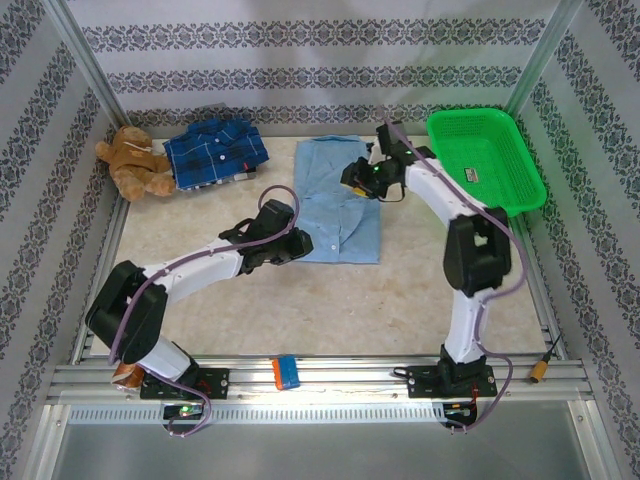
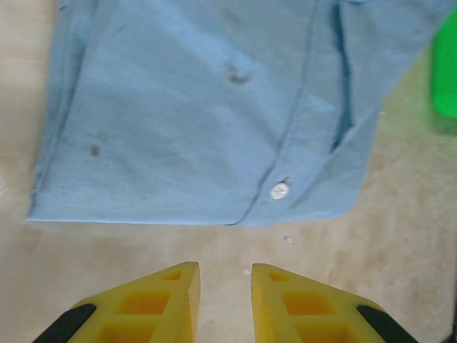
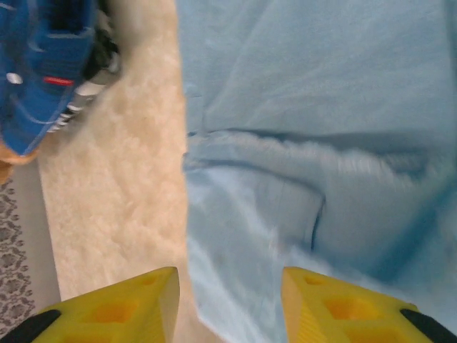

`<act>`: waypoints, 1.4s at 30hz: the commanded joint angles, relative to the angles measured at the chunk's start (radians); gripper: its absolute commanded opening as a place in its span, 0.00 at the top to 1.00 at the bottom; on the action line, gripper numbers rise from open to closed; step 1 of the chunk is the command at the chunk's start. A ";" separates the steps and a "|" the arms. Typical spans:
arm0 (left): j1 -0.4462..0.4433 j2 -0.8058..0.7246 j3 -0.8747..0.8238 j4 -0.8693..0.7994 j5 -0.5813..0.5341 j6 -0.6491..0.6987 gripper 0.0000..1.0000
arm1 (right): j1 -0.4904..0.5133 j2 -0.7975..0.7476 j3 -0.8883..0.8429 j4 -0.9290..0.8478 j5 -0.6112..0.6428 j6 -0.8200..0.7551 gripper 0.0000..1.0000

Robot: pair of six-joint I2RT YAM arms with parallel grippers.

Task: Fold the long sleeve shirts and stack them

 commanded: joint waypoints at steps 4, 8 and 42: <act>-0.032 0.086 0.010 0.100 0.041 -0.072 0.74 | -0.016 -0.200 -0.213 -0.015 0.055 -0.025 0.65; -0.046 0.164 0.015 0.141 0.030 -0.093 0.74 | 0.009 -0.161 -0.291 0.051 0.019 0.015 0.84; 0.038 0.102 -0.132 0.155 -0.007 -0.072 0.68 | 0.022 -0.190 -0.420 0.320 0.012 0.107 0.25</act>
